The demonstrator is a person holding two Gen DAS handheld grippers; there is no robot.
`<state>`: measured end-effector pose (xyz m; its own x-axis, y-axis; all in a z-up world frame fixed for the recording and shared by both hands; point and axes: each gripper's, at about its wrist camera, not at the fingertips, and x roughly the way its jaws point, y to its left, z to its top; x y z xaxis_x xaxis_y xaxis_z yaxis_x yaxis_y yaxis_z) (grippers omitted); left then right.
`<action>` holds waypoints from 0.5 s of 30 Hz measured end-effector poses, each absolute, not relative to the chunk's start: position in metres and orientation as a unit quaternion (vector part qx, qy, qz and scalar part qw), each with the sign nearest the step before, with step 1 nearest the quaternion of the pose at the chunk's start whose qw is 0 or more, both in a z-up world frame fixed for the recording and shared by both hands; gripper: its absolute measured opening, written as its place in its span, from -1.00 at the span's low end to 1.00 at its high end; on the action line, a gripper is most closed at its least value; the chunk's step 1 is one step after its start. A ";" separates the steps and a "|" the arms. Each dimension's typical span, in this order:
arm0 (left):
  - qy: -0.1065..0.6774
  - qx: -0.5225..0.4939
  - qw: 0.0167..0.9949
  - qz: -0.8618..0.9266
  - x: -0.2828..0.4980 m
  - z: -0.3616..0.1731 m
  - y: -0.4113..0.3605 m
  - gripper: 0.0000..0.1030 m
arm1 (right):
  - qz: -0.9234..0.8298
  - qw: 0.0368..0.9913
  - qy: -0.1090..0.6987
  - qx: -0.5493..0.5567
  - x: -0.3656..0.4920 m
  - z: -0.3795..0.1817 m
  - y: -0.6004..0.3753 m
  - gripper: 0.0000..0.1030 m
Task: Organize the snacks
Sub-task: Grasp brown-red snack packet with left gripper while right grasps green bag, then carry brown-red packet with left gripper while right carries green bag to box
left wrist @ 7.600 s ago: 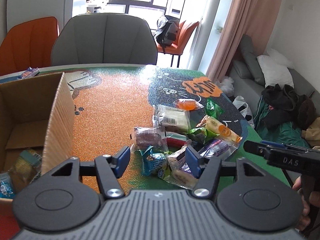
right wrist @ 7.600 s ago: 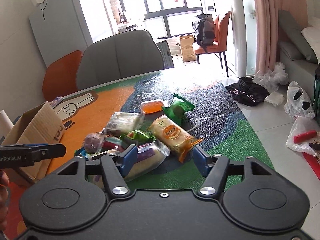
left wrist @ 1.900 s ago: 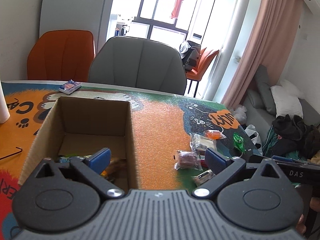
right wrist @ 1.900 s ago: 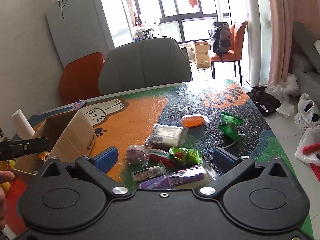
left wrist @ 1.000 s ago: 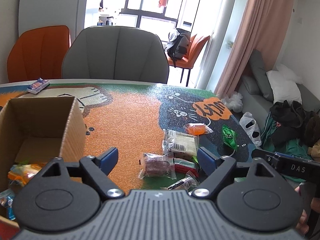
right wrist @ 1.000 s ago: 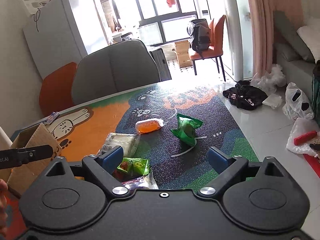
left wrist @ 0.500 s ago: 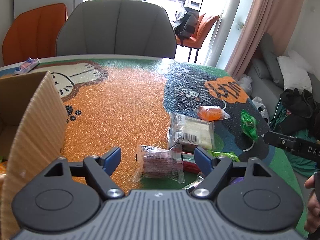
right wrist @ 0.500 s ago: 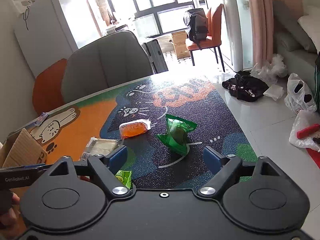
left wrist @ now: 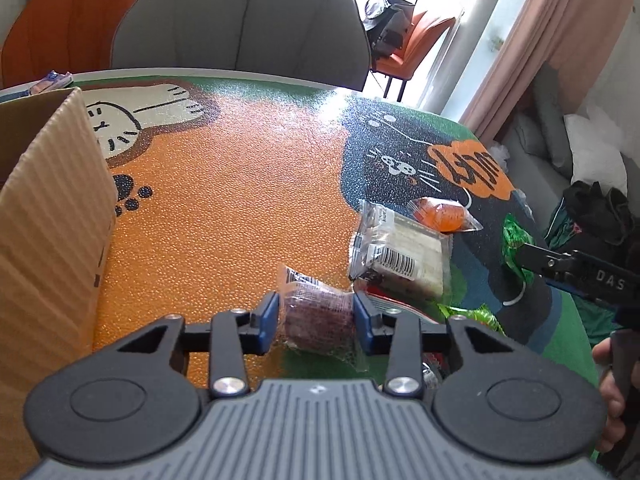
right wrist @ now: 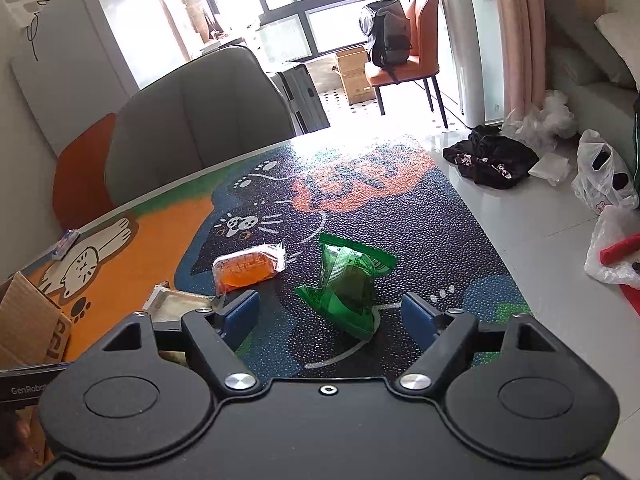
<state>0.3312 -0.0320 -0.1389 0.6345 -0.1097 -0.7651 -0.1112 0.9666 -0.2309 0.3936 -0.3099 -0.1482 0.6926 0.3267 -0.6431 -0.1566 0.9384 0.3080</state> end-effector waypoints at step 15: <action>0.413 -0.128 0.902 0.012 0.328 -0.126 -0.023 -0.28 | 0.134 0.909 0.386 0.079 0.393 -0.151 -0.296 -0.37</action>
